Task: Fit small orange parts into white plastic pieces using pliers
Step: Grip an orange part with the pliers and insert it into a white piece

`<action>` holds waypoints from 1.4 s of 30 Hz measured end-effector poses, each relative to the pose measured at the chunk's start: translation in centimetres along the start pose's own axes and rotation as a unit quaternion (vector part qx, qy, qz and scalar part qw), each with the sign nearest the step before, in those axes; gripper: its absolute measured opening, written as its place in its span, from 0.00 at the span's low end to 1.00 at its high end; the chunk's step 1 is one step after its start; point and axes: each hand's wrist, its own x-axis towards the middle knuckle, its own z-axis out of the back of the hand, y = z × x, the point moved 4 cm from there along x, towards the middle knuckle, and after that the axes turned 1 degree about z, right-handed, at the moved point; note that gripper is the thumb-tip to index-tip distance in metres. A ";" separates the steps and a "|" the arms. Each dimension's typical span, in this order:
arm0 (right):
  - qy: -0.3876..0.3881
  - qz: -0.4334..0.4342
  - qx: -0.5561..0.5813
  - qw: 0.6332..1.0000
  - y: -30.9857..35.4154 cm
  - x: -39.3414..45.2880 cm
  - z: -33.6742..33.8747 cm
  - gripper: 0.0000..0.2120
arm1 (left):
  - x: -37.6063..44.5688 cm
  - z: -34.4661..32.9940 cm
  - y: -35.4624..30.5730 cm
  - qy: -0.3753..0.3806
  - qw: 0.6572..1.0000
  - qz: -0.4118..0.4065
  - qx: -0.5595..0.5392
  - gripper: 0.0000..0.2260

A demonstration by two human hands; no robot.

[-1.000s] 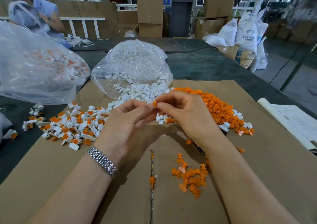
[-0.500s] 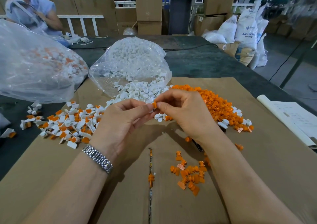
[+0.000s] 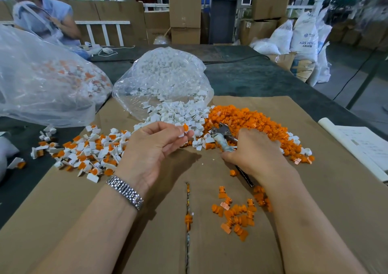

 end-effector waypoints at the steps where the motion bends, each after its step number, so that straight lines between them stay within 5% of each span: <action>1: -0.011 0.007 0.005 1.000 0.1 -0.1 0.2 0.21 | 0.0 0.0 0.0 -0.003 1.000 0.001 0.002 0.07; 7: -0.067 0.054 0.124 0.989 0.3 -0.5 1.7 0.12 | -0.1 0.1 0.1 -0.022 1.000 0.009 -0.016 0.06; 12: 0.005 0.146 0.299 0.943 1.6 -2.3 3.8 0.10 | -0.1 0.1 -0.1 -0.017 1.000 -0.013 -0.020 0.03; 19: 0.122 0.198 0.279 0.932 3.6 -3.4 3.0 0.20 | 0.4 0.3 -0.2 -0.028 0.999 -0.026 -0.018 0.04; 42: 0.047 0.236 0.206 0.949 5.0 -3.5 1.6 0.17 | 0.5 0.8 0.1 -0.040 0.999 -0.008 -0.026 0.06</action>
